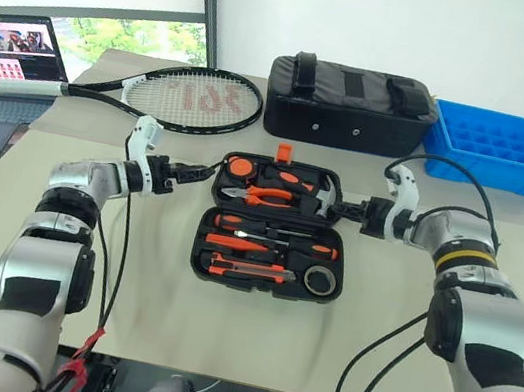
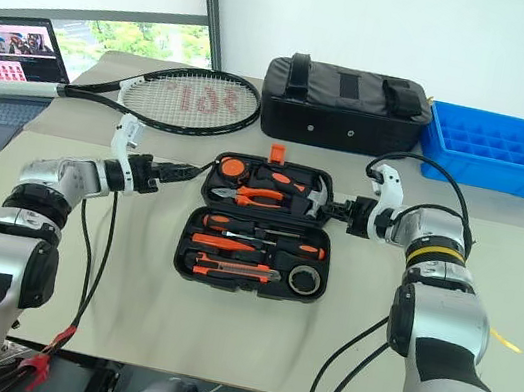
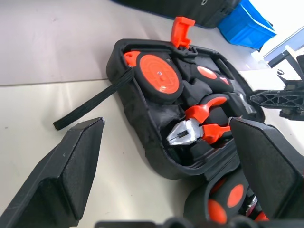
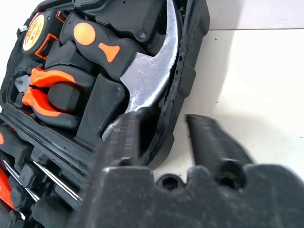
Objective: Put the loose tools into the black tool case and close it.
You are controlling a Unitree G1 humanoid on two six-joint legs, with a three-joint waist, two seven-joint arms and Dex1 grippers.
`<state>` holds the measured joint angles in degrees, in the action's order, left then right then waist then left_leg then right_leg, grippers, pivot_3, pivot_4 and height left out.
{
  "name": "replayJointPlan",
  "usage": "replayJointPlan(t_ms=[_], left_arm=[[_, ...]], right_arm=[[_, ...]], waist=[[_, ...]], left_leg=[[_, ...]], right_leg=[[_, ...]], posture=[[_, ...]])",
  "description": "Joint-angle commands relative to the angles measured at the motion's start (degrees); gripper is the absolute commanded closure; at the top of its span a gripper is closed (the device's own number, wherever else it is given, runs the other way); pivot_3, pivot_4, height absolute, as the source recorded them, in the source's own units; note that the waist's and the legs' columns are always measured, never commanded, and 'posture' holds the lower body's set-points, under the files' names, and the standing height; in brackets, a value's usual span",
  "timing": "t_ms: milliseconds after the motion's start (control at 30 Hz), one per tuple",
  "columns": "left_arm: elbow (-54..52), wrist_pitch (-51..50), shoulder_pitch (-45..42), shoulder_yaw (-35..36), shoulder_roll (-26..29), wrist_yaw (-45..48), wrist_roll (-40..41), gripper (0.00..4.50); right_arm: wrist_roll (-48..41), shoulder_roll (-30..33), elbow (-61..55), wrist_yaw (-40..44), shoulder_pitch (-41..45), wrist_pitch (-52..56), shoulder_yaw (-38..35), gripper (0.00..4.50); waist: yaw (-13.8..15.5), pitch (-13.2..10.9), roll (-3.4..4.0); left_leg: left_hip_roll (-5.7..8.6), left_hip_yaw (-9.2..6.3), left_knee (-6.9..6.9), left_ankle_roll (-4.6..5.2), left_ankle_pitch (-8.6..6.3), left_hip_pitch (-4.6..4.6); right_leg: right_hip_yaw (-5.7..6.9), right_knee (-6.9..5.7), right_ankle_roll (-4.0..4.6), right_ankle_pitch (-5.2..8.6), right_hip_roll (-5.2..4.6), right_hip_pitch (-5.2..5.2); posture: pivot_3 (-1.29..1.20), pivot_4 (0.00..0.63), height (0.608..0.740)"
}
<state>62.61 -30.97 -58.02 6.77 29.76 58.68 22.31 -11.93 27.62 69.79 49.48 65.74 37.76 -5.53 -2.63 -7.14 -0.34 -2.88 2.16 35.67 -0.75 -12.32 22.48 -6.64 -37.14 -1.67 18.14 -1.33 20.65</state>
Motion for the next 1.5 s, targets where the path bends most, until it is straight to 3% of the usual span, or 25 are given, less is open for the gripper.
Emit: replayJointPlan(t_ms=[33,467,567,900,1267,1500], left_arm=[[1.21,1.50,-2.41,1.55,0.08,1.61,-0.84,0.00],[3.79,2.82,-2.69,2.17,-1.90,2.62,-3.75,0.00],[4.02,3.45,-2.68,2.09,-2.49,2.77,-4.59,0.62],[5.10,8.17,-3.24,4.05,-4.13,1.41,-5.00,4.43],[-4.93,15.65,1.08,1.23,-3.99,6.66,-7.59,4.43],[-24.93,39.54,14.44,-2.55,-2.97,4.00,-12.94,4.43]], right_arm=[[-0.39,0.54,-1.18,2.51,2.34,-1.19,-1.41,4.48],[-0.40,0.19,-3.67,9.24,1.61,-0.52,-0.52,4.48],[-0.34,0.22,-4.14,9.82,1.49,-0.34,-0.35,4.50],[0.42,0.45,-5.48,11.24,0.73,-0.34,-0.12,4.50],[-1.85,1.40,-15.92,15.30,-4.68,-7.42,-2.10,4.50],[-2.21,2.14,-34.61,18.25,-17.98,-19.27,-1.05,4.50]], waist=[[-0.08,0.00,0.00],[-0.33,0.02,0.04],[-0.35,0.02,0.04],[-0.14,0.02,0.05],[0.02,0.02,0.06],[0.31,0.04,0.09]], left_leg=[[0.00,-0.01,0.00,0.00,0.00,0.00],[-0.01,-0.06,-0.05,-0.03,0.03,0.38],[0.00,-0.06,-0.03,-0.03,0.02,0.37],[-0.01,-0.10,-0.02,-0.03,0.02,0.41],[-0.01,-0.23,0.05,-0.06,0.04,0.46],[-0.04,-0.27,0.06,-0.12,0.08,0.44]], right_leg=[[0.01,0.00,0.00,0.00,0.00,0.00],[0.11,-0.21,0.01,-0.01,0.00,0.50],[0.16,-0.39,0.01,-0.01,-0.01,0.56],[0.24,-0.44,0.01,-0.01,-0.02,0.61],[0.44,-0.51,0.01,-0.01,-0.03,0.60],[0.54,-0.55,0.01,-0.03,-0.10,0.57]], posture=[[0.00,0.150,0.708],[0.00,0.150,0.708],[0.00,0.150,0.708],[0.00,0.150,0.708],[0.00,0.150,0.708],[0.00,0.150,0.708]])
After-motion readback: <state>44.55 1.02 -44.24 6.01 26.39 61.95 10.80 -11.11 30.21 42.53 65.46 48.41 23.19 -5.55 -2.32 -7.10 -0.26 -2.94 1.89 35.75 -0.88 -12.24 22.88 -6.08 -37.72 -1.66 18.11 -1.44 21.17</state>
